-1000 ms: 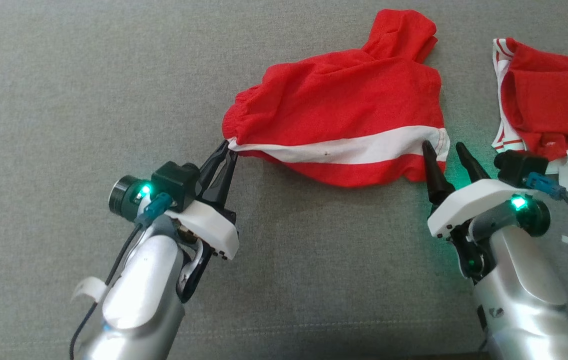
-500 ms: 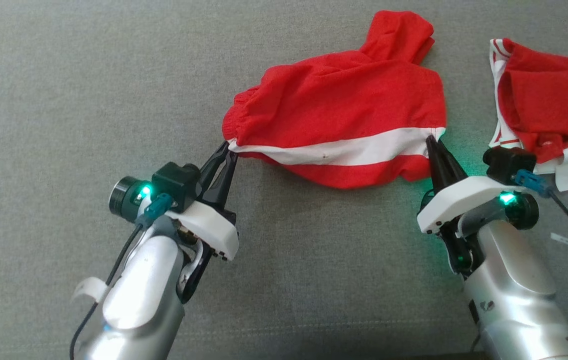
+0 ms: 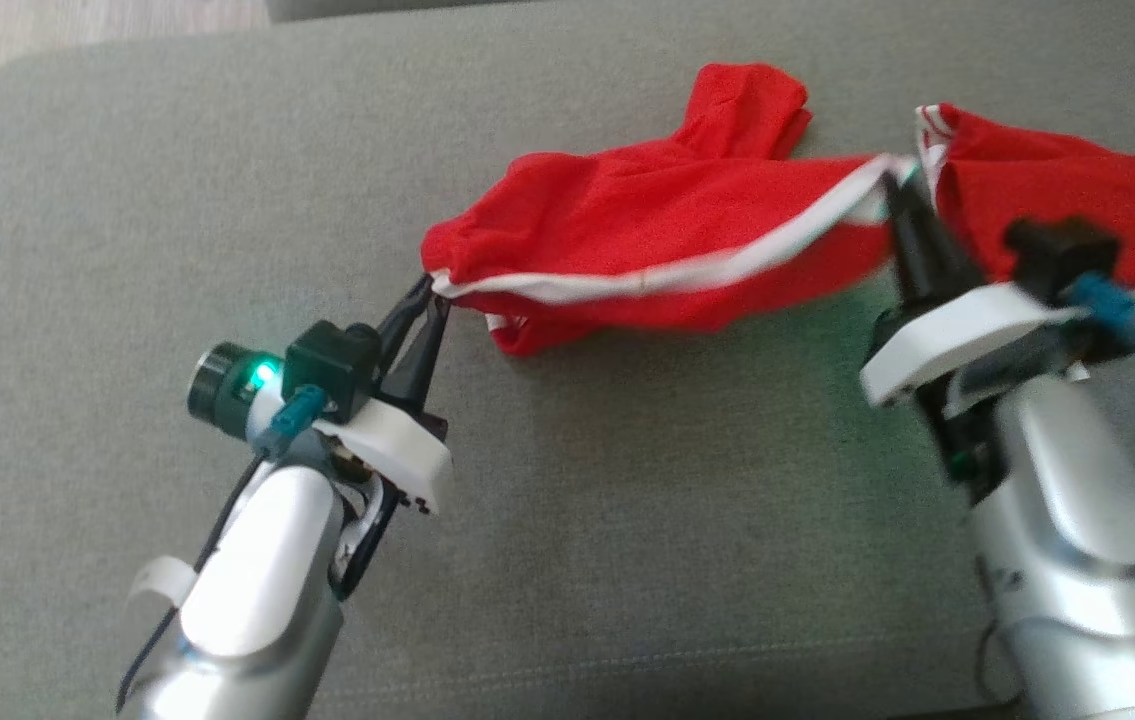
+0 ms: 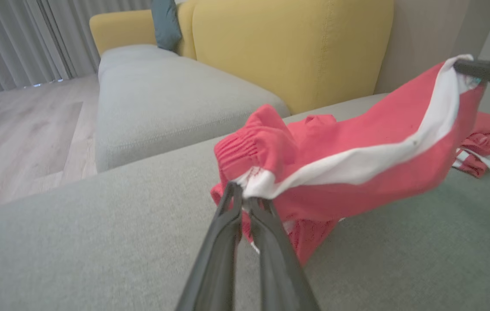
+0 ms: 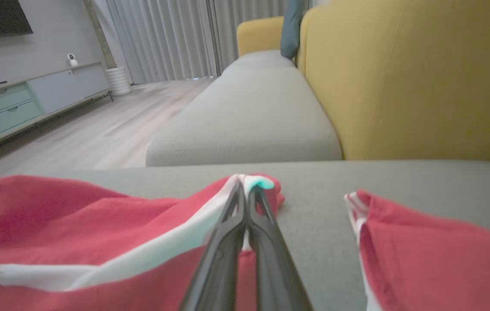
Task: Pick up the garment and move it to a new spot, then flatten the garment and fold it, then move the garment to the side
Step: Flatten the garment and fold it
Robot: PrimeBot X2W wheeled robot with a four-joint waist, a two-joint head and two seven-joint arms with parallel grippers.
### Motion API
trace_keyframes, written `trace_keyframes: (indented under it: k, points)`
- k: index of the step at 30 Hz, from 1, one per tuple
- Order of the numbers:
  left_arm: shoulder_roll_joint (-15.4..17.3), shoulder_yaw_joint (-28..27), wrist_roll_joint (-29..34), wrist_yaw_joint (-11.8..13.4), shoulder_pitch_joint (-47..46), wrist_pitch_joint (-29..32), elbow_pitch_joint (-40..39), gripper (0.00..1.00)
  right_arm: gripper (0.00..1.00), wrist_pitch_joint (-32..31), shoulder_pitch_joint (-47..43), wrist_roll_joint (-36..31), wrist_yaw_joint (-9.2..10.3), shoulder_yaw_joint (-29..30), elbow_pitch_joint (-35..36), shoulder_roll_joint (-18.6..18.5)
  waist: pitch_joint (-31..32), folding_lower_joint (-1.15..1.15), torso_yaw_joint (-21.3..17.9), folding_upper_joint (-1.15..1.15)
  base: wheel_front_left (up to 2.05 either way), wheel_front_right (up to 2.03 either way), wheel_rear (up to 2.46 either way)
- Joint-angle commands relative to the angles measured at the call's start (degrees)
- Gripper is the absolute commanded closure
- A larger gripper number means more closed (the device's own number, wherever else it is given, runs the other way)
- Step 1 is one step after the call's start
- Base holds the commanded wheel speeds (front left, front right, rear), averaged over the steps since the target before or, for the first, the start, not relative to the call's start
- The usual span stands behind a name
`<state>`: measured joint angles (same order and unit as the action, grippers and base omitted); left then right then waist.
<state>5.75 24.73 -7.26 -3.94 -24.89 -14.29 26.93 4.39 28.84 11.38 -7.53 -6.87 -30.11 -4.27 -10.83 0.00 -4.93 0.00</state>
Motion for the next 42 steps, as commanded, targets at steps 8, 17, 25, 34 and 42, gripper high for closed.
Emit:
trace_keyframes:
  k: [8,17,25,34,42]
  points:
    - [4.9,-2.7,1.7,1.0,-6.9,1.7,-8.4,1.0,1.0,-7.8,4.9,0.5,0.04,0.2,20.6,-6.2,5.0,0.0,-1.3,0.0,0.0,0.0,0.0]
    - [7.3,-3.5,1.8,2.4,-6.3,4.6,-16.5,1.0,1.0,-9.8,2.2,1.0,0.04,2.3,28.6,-5.2,10.2,0.0,-1.4,0.0,0.0,0.0,0.0]
    - [9.5,-3.5,1.9,3.0,-3.4,7.8,-23.6,1.0,1.0,-12.6,-2.3,1.1,0.04,3.3,33.8,-3.8,12.3,0.0,-0.9,0.0,0.0,0.0,0.0]
    - [12.0,-3.7,1.2,3.6,0.6,12.9,-33.3,1.0,1.0,-17.4,-8.5,0.5,0.04,4.7,41.9,-3.0,11.8,0.0,-0.4,0.0,0.0,0.0,0.0]
    - [13.1,-4.0,-2.0,-0.7,-9.7,17.0,-29.1,1.0,1.0,-18.8,4.4,0.6,0.04,3.8,37.3,-3.6,3.6,0.0,-0.4,0.0,0.0,0.0,0.0]
